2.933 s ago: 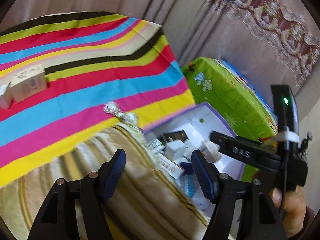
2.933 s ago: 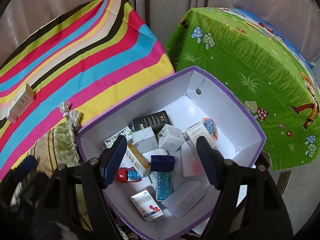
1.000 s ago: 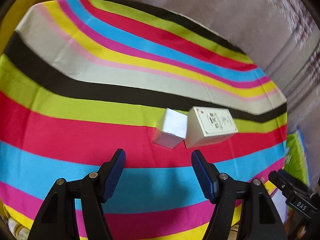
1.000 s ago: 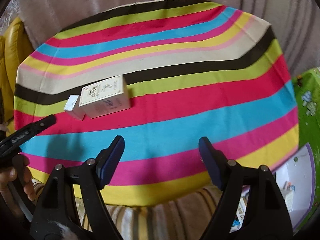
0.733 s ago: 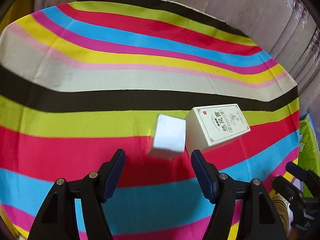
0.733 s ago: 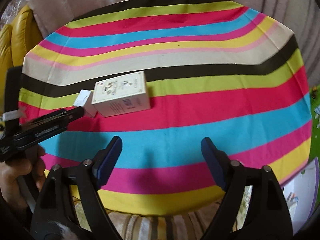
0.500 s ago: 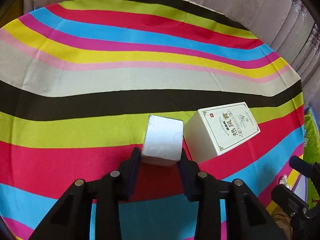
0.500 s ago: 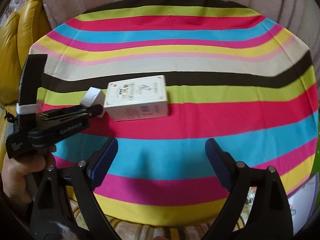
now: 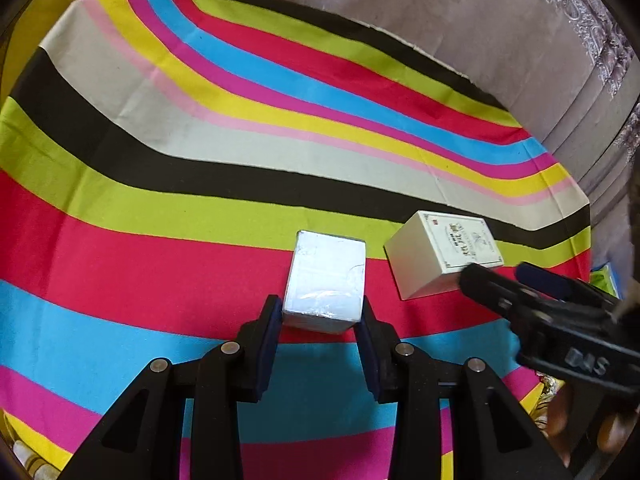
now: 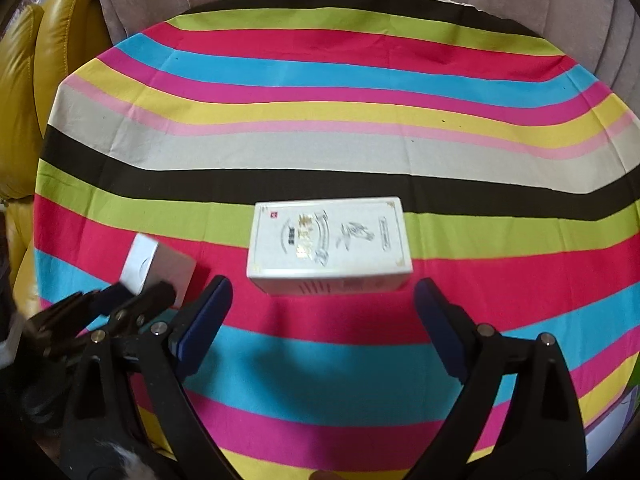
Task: Organize rigid objects
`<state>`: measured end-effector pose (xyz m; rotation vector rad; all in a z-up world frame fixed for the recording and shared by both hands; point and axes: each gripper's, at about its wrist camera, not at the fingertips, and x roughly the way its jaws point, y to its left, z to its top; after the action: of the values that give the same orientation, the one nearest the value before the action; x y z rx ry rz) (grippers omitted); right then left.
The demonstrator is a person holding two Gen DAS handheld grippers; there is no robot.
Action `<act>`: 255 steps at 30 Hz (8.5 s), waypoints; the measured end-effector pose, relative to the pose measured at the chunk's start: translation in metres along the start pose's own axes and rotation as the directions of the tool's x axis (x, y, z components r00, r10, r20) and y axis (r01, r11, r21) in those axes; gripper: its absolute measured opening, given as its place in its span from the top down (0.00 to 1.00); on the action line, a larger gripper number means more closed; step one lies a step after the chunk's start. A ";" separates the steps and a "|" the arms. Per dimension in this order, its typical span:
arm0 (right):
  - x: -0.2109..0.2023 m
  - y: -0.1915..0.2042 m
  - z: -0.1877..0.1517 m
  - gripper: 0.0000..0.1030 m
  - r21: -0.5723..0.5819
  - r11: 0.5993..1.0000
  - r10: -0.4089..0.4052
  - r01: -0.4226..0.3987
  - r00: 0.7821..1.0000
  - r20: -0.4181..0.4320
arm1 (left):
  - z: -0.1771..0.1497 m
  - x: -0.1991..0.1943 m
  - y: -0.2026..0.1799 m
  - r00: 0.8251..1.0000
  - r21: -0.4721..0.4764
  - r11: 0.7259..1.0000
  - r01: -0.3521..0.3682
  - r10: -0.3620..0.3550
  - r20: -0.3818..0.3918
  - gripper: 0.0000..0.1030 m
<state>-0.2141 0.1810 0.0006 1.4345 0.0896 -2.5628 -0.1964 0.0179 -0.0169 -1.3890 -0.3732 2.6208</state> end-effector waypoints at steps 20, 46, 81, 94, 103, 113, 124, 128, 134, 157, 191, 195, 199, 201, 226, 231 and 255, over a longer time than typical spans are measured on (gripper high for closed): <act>0.038 0.004 0.014 0.08 -0.031 0.999 -0.042 0.041 0.999 -0.033 | 0.000 0.007 -0.002 1.000 0.025 0.999 -0.024 0.025 -0.008 0.64; 0.026 0.015 0.027 0.04 -0.400 0.916 0.027 -0.012 0.999 0.033 | -0.003 0.015 0.002 0.999 0.016 1.000 -0.009 0.009 -0.032 0.64; 0.013 -0.019 0.001 0.01 -0.246 0.969 0.001 0.005 1.000 0.022 | -0.009 -0.011 -0.016 0.999 0.097 0.995 -0.028 0.026 0.019 0.63; -0.067 -0.044 -0.050 0.01 -0.143 0.988 -0.044 0.056 0.995 0.090 | -0.044 -0.050 -0.058 0.999 0.158 0.987 0.020 -0.027 0.044 0.63; -0.096 -0.060 -0.084 0.01 -0.088 0.993 -0.070 0.079 0.993 0.100 | -0.066 -0.066 -0.079 0.997 0.189 0.981 0.046 -0.055 0.045 0.63; -0.126 -0.100 -0.123 0.01 0.014 0.995 -0.104 0.103 0.989 0.101 | -0.100 -0.079 -0.125 0.992 0.257 0.959 0.118 -0.124 0.007 0.63; -0.174 -0.160 -0.183 0.01 0.151 0.968 -0.213 0.201 0.975 0.067 | -0.138 -0.086 -0.186 0.975 0.335 0.916 0.222 -0.212 -0.067 0.63; -0.193 -0.186 -0.207 0.01 0.217 0.945 -0.262 0.246 0.964 0.050 | -0.156 -0.091 -0.211 0.962 0.352 0.896 0.271 -0.253 -0.099 0.64; -0.218 -0.224 -0.237 0.01 0.307 0.902 -0.328 0.304 0.944 0.027 | -0.187 -0.096 -0.257 0.936 0.403 0.845 0.352 -0.309 -0.170 0.64; -0.224 -0.254 -0.276 0.00 0.302 0.825 -0.479 0.477 0.875 -0.074 | -0.222 -0.091 -0.294 0.879 0.380 0.798 0.468 -0.379 -0.288 0.31; -0.169 -0.279 -0.267 0.00 0.306 0.905 -0.267 0.295 0.955 -0.129 | -0.123 0.020 -0.359 0.883 0.340 0.846 0.411 -0.276 -0.380 0.31; -0.175 -0.286 -0.277 0.00 0.321 0.887 -0.311 0.331 0.944 -0.114 | -0.127 0.040 -0.384 0.904 0.471 0.801 0.370 -0.194 -0.381 0.31; -0.179 -0.292 -0.281 0.00 0.305 0.877 -0.354 0.371 0.929 -0.109 | -0.136 0.056 -0.393 0.907 0.560 0.753 0.346 -0.114 -0.407 0.49; -0.179 -0.292 -0.281 0.00 0.298 0.873 -0.370 0.386 0.922 -0.112 | -0.140 0.053 -0.396 0.913 0.595 0.727 0.342 -0.107 -0.393 0.50; -0.226 -0.254 -0.295 0.00 0.293 0.826 -0.470 0.482 0.875 -0.117 | -0.206 -0.077 -0.296 0.843 0.286 0.816 0.501 -0.387 -0.373 0.17; -0.239 -0.247 -0.302 0.00 0.304 0.820 -0.477 0.486 0.872 -0.107 | -0.210 -0.079 -0.293 0.853 0.298 0.815 0.498 -0.398 -0.338 0.13; -0.240 -0.252 -0.307 0.00 0.318 0.813 -0.477 0.488 0.871 -0.117 | -0.215 -0.074 -0.304 0.863 0.338 0.809 0.481 -0.368 -0.347 0.01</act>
<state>0.1125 0.5087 0.0315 1.7677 0.0187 -3.0883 0.0288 0.3220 0.0132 -1.2986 -0.0680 1.9642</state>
